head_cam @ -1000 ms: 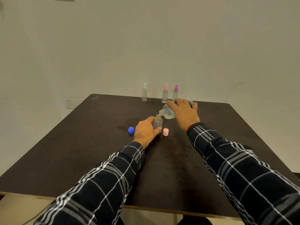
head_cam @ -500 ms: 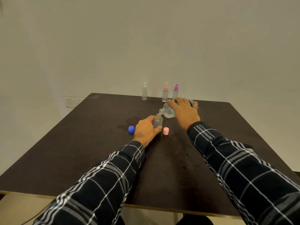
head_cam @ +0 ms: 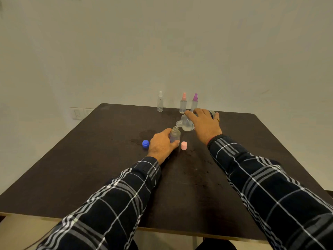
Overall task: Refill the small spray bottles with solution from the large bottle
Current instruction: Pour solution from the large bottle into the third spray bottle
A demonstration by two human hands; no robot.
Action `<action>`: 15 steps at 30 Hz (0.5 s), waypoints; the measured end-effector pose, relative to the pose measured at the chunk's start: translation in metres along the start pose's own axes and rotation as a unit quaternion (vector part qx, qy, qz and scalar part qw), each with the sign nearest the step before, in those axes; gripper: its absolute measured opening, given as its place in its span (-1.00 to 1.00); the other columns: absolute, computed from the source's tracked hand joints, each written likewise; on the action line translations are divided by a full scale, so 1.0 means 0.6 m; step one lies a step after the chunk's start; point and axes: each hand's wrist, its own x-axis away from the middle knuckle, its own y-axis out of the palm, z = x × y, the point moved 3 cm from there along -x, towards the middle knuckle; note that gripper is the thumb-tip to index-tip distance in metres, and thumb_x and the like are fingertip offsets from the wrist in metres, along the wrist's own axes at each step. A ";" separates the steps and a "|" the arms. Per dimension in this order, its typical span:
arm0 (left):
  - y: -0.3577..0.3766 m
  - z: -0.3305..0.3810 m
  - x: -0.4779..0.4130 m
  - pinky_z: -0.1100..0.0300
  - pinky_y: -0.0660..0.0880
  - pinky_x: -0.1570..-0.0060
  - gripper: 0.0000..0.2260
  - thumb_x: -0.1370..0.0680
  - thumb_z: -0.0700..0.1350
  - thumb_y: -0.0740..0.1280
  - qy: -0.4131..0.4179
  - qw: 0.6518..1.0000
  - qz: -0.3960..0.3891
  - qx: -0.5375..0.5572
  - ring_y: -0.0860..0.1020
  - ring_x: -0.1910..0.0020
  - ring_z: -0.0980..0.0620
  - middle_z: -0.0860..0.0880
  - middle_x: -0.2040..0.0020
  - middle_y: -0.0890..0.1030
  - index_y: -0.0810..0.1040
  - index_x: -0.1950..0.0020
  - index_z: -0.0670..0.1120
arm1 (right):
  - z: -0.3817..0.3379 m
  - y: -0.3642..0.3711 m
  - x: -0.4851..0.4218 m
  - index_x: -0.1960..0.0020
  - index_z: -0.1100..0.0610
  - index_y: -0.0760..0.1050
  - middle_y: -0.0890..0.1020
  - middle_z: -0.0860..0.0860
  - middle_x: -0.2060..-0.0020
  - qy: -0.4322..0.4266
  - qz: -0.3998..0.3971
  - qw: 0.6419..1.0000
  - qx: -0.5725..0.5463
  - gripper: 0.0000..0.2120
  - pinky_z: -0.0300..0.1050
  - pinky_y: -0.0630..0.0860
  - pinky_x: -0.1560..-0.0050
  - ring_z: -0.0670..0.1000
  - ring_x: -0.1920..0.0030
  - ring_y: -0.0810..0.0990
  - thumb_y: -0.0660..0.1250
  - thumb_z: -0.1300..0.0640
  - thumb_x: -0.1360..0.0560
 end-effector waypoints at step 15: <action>0.003 -0.002 -0.003 -0.03 0.53 -0.26 -0.53 -0.54 0.06 0.43 -0.002 1.000 -0.010 -0.003 0.58 -0.20 -0.02 -0.03 -0.23 0.61 0.43 -0.41 0.03 | 0.000 0.002 -0.001 -0.49 -0.13 0.21 0.37 0.08 -0.38 0.000 -0.002 1.000 0.006 -0.33 0.55 0.12 -0.38 0.17 -0.45 0.27 0.43 0.21 -0.50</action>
